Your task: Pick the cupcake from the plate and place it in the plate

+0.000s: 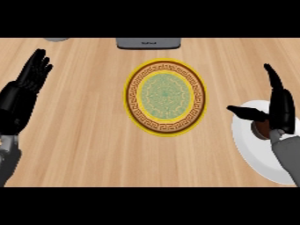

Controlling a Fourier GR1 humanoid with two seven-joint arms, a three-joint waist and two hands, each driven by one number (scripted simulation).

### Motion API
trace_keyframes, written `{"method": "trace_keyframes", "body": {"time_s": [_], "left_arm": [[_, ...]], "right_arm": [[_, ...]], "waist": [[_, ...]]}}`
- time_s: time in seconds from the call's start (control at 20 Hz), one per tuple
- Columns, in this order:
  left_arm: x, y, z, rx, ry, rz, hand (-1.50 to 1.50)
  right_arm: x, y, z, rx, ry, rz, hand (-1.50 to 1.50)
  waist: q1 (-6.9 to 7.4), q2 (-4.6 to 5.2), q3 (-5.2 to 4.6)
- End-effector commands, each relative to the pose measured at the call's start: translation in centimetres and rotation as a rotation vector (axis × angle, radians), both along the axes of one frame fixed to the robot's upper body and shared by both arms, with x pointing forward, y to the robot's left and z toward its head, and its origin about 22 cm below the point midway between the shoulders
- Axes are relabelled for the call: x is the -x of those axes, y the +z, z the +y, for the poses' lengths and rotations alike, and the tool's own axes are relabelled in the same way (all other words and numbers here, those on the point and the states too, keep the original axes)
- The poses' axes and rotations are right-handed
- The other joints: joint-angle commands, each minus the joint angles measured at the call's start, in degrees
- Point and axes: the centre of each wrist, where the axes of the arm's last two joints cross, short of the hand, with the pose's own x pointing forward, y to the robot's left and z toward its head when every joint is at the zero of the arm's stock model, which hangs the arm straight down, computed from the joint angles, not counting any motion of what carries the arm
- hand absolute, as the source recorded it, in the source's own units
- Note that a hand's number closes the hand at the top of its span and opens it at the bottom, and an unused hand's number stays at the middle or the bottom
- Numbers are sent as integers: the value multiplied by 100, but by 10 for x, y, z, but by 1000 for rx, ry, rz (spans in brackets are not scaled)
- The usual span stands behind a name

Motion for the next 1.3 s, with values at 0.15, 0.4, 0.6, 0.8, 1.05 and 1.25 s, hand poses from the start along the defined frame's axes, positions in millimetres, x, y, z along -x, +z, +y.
{"method": "trace_keyframes", "body": {"time_s": [0.15,0.4,0.6,0.8,1.05,1.25], "left_arm": [[-4,-1,2,9,10,7,0],[9,-9,6,-9,3,-5,0],[-1,-14,6,5,-6,15,0],[-3,5,12,-1,9,2,0],[-2,-2,-4,9,-11,-6,0],[-9,1,0,-3,-7,-6,0]], "right_arm": [[-11,48,-26,198,-89,448,-150],[-11,57,-6,233,-65,786,-150],[-10,77,14,243,-71,886,-150],[2,70,8,252,-125,919,-150],[2,58,-8,317,-174,969,-150],[-13,61,-4,314,-210,1036,-150]], "waist": [[-33,-12,-30],[94,-12,-6],[13,28,15],[40,34,25],[51,43,26],[66,47,26]]}}
